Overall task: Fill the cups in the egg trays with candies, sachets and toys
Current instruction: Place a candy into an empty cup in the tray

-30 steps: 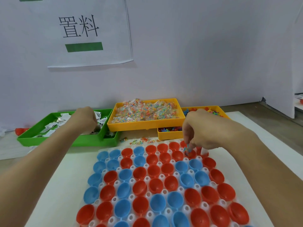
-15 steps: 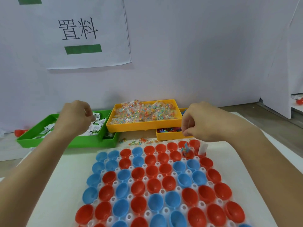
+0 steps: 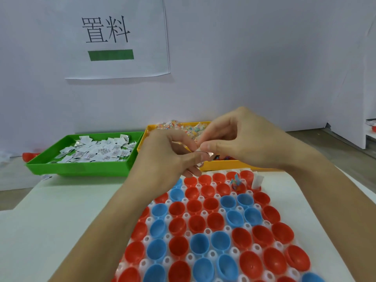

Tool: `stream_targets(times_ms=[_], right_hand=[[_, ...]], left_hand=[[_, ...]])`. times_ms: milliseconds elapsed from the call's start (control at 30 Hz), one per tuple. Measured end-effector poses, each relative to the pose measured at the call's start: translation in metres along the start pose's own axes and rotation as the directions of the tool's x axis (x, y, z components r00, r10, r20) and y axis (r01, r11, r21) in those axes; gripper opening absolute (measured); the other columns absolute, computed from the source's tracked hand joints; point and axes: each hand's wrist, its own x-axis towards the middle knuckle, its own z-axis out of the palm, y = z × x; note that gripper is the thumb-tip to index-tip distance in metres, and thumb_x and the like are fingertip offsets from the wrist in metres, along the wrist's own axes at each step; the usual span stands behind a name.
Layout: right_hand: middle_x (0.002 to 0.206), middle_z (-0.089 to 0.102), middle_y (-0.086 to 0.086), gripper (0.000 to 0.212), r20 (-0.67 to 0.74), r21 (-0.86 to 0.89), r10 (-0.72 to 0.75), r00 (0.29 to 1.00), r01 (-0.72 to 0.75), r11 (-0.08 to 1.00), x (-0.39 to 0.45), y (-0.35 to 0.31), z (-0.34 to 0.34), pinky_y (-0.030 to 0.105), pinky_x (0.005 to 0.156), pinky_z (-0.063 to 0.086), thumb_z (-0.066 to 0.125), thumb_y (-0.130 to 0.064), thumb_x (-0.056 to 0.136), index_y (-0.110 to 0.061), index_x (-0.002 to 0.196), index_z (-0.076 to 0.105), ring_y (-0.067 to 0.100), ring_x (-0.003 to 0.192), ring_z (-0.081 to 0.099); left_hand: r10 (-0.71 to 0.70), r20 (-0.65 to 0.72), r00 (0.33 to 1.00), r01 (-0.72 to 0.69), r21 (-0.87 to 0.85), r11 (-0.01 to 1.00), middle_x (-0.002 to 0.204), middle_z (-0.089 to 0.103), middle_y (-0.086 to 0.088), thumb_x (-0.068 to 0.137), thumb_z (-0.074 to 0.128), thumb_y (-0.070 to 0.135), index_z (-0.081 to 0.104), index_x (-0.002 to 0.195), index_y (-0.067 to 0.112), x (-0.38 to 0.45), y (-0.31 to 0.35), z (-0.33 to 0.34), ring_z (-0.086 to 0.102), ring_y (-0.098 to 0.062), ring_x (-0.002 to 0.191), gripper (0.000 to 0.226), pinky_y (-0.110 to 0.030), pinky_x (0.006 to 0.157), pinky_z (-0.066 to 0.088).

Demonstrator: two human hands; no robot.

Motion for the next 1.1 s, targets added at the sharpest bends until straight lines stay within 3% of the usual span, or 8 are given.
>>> stream_targets(times_ms=[233, 400, 600, 667, 767, 833, 967, 1100], right_hand=[[0.073, 0.075, -0.012, 0.009, -0.036, -0.001, 0.045, 0.998, -0.045, 0.999, 0.002, 0.004, 0.002, 0.01, 0.061, 0.051, 0.074, -0.014, 0.089, -0.022, 0.085, 0.077, 0.003, 0.066, 0.072], [0.078, 0.076, -0.012, 0.004, -0.091, 0.014, 0.032, 0.995, -0.031, 0.999, 0.001, 0.006, -0.001, 0.011, 0.067, 0.053, 0.077, -0.02, 0.085, -0.022, 0.088, 0.077, 0.003, 0.072, 0.073], [0.077, 0.077, -0.008, 0.005, -0.071, 0.016, 0.036, 0.997, -0.035, 0.999, 0.0, 0.011, -0.009, 0.011, 0.067, 0.053, 0.079, -0.014, 0.083, -0.018, 0.086, 0.077, 0.004, 0.072, 0.073], [0.076, 0.076, -0.008, 0.008, -0.029, -0.039, 0.073, 0.997, -0.075, 0.996, -0.002, 0.016, -0.017, 0.014, 0.069, 0.055, 0.08, -0.012, 0.081, -0.019, 0.082, 0.077, 0.004, 0.073, 0.072], [0.073, 0.074, -0.016, 0.013, 0.066, -0.261, 0.203, 0.977, -0.179, 0.949, -0.007, 0.026, -0.028, 0.012, 0.065, 0.051, 0.082, -0.015, 0.08, -0.026, 0.076, 0.077, -0.003, 0.071, 0.069], [0.074, 0.073, -0.02, 0.013, 0.11, -0.387, 0.303, 0.947, -0.24, 0.89, -0.009, 0.033, -0.031, 0.02, 0.07, 0.054, 0.083, -0.019, 0.08, -0.03, 0.074, 0.077, -0.003, 0.073, 0.068], [0.074, 0.071, -0.025, 0.016, 0.143, -0.475, 0.401, 0.905, -0.293, 0.83, -0.009, 0.036, -0.026, 0.026, 0.074, 0.058, 0.082, -0.022, 0.08, -0.034, 0.072, 0.077, -0.007, 0.073, 0.066], [0.077, 0.073, -0.019, 0.018, 0.16, -0.526, 0.425, 0.891, -0.287, 0.8, -0.006, 0.038, -0.017, 0.028, 0.077, 0.061, 0.081, -0.02, 0.082, -0.034, 0.072, 0.076, -0.002, 0.075, 0.068]], left_hand=[[0.021, 0.004, 1.0, -0.021, -0.003, 1.0, 0.061, 0.073, -0.007, 0.08, 0.081, 0.016, 0.071, 0.084, 0.006, 0.001, 0.0, 0.0, 0.072, -0.016, 0.058, 0.014, -0.019, 0.055, 0.056], [0.019, 0.018, 1.0, -0.018, -0.034, 0.999, 0.064, 0.074, -0.006, 0.086, 0.075, 0.017, 0.072, 0.085, 0.008, 0.002, 0.002, -0.004, 0.073, -0.015, 0.06, 0.009, -0.02, 0.058, 0.058], [0.013, 0.051, 0.999, -0.012, -0.016, 1.0, 0.069, 0.075, -0.005, 0.086, 0.074, 0.025, 0.072, 0.087, 0.009, 0.002, 0.002, -0.004, 0.074, -0.017, 0.065, 0.016, -0.024, 0.062, 0.06], [0.007, 0.043, 0.999, -0.007, -0.012, 1.0, 0.072, 0.076, -0.005, 0.088, 0.072, 0.024, 0.072, 0.087, 0.009, 0.003, 0.001, -0.007, 0.074, -0.017, 0.065, 0.016, -0.023, 0.059, 0.059], [-0.019, -0.003, 1.0, 0.019, -0.058, 0.998, 0.073, 0.075, -0.007, 0.089, 0.071, 0.023, 0.071, 0.087, 0.008, 0.006, 0.0, -0.015, 0.07, -0.013, 0.06, 0.014, -0.016, 0.053, 0.052], [-0.031, -0.027, 0.999, 0.029, -0.064, 0.998, 0.074, 0.075, -0.007, 0.089, 0.07, 0.023, 0.071, 0.088, 0.009, 0.007, 0.0, -0.019, 0.068, -0.013, 0.058, 0.014, -0.016, 0.052, 0.051], [-0.017, -0.046, 0.999, 0.017, -0.01, 1.0, 0.075, 0.076, -0.004, 0.091, 0.068, 0.024, 0.071, 0.087, 0.013, 0.008, 0.0, -0.028, 0.07, -0.015, 0.063, 0.012, -0.019, 0.051, 0.053], [0.001, -0.056, 0.998, 0.001, 0.032, 0.999, 0.075, 0.076, -0.001, 0.092, 0.066, 0.025, 0.071, 0.088, 0.015, 0.008, 0.0, -0.031, 0.071, -0.015, 0.065, 0.012, -0.022, 0.058, 0.056]])
